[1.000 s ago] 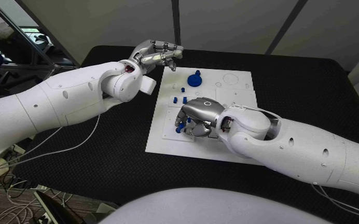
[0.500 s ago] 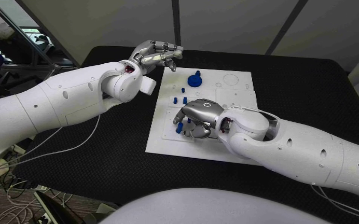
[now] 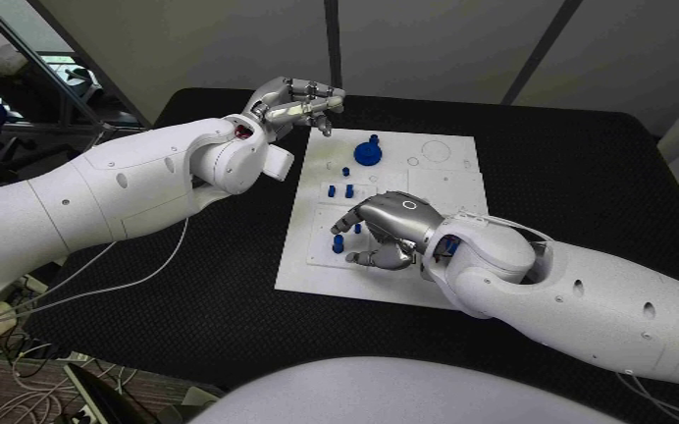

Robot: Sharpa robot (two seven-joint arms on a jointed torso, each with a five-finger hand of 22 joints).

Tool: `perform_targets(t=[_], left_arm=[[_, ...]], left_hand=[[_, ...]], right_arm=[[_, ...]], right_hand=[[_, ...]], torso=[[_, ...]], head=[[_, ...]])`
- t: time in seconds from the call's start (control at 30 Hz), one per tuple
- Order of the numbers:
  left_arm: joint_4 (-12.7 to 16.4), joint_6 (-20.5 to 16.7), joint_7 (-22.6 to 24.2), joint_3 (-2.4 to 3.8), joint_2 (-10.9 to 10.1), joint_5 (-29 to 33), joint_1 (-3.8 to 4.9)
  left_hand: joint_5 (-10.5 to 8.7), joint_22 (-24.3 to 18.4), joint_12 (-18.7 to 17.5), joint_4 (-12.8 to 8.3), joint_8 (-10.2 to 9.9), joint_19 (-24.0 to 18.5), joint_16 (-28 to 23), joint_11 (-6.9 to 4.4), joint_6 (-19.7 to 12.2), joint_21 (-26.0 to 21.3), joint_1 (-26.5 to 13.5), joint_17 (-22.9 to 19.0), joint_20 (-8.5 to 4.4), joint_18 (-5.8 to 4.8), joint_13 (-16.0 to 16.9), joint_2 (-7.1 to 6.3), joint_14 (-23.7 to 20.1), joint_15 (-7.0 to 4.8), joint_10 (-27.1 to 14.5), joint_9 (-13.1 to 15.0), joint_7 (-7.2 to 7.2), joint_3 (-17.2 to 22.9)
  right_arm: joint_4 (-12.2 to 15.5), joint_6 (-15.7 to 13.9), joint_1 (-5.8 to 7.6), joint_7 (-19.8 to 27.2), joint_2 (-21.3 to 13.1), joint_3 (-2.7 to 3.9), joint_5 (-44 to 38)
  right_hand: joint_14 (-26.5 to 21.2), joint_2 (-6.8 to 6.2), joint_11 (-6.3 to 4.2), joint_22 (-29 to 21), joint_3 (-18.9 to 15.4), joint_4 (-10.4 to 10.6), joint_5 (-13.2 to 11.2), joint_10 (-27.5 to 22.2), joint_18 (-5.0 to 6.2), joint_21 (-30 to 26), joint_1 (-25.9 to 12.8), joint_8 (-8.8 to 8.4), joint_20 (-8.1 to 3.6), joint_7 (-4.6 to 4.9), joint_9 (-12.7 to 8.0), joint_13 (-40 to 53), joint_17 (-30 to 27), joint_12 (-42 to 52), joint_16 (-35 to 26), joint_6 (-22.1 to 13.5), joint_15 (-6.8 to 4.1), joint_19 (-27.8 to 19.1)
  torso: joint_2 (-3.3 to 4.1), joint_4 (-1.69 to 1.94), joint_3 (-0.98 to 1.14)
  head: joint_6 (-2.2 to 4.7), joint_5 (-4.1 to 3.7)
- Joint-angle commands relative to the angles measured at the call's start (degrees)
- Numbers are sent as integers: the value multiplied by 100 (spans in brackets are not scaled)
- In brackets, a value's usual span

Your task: Assemble the parts on the task board

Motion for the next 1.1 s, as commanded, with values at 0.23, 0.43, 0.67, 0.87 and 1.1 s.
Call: perform_targets(t=[0.23,0.43,0.67,0.87,1.1], left_arm=[[12,57,-1,4,-35,19,10],[30,41,-9,3,-81,19,10],[60,18,-13,1,-132,19,11],[72,10,-14,-2,-149,19,10],[75,12,-13,-4,-155,19,9]], left_hand=[[32,-9,16,5,32,1,-38,6,-31,-38,-16,-8,29,-104,5,59,-39,16,-44,-10,-2,-24],[32,-9,16,5,32,1,-38,6,-31,-38,-16,-8,29,-104,5,59,-39,16,-44,-10,-2,-24],[32,-14,22,6,33,4,-40,8,-35,-46,-18,-10,30,-104,6,62,-40,17,-51,-10,0,-31],[31,-17,26,10,35,5,-41,9,-35,-50,-25,-11,31,-104,7,62,-41,19,-53,-10,1,-37],[31,-17,26,10,35,5,-41,9,-35,-50,-25,-11,31,-104,7,62,-41,19,-53,-10,1,-37]], right_arm=[[535,-706,64,24,-876,397,1512],[786,-610,96,-335,-1718,546,2229],[911,-219,94,-1095,-2348,570,2009],[981,-45,68,-1659,-2626,569,1608],[1061,95,-29,-2040,-2641,558,1182]], right_hand=[[333,196,-124,604,-94,151,69,804,-57,437,-89,190,-85,241,90,166,490,721,435,355,-110,370],[696,129,-412,1471,-276,391,107,1824,-210,1084,-354,425,-262,20,176,546,1281,1391,931,722,-332,879],[842,-12,-583,2071,-1024,1109,1104,2008,-337,1499,-1114,715,-421,-186,343,1510,1747,2394,1209,944,-499,1159],[913,28,-676,2496,-1646,1482,1100,2044,-406,1784,-1129,1139,-498,-275,728,3621,2252,4122,1507,991,-553,1295],[939,158,-703,2660,-2059,1505,1079,2136,-436,1890,-1186,1500,-521,-325,1149,4717,2510,4887,1644,855,-577,1334]], torso=[[-34,-31,-17],[-56,-65,-22],[-66,-126,-25],[-66,-177,-11],[-54,-153,-19]], head=[[101,-198],[158,-405],[181,-622],[197,-758],[181,-823]])
